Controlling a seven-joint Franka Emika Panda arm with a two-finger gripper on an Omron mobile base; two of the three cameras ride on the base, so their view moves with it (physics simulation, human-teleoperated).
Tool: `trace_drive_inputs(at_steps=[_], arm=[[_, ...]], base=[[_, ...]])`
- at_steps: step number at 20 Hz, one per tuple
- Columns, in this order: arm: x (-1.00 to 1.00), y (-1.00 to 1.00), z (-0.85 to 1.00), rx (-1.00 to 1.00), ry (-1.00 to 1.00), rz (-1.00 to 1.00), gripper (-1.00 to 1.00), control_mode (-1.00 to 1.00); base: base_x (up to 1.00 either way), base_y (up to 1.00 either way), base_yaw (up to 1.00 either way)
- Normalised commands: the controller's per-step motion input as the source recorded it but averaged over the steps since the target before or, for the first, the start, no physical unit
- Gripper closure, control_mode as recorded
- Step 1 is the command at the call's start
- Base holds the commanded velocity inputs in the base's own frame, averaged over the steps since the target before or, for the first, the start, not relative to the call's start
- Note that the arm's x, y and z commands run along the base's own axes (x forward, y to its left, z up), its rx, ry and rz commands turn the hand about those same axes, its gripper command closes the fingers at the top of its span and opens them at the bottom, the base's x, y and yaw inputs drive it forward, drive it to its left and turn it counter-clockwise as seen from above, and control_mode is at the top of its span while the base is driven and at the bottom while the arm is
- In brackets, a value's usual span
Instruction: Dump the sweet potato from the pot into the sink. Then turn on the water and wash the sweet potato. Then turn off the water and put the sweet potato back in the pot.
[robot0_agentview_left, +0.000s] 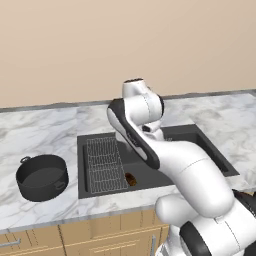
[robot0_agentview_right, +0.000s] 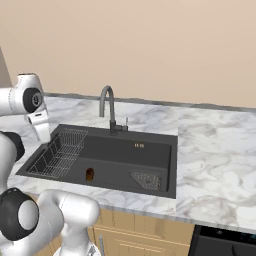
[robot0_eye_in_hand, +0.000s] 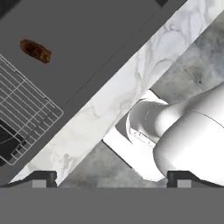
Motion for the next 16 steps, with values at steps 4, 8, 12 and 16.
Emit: trace_drive_inputs(at_steps=[4, 8, 12, 16], arm=[[0.12, 0.0, -0.29, 0.0, -0.14, 0.45, -1.0, -1.0], [0.03, -0.04, -0.24, 0.0, -0.12, 0.37, -1.0, -1.0], [0.11, -0.23, -0.09, 0.02, -0.06, 0.29, -1.0, -1.0], [0.3, -0.27, -0.06, 0.04, 0.0, 0.27, -1.0, -1.0]], base=[[0.0, 0.0, 0.0], [0.0, 0.0, 0.0], [0.0, 0.0, 0.0], [0.0, 0.0, 0.0]])
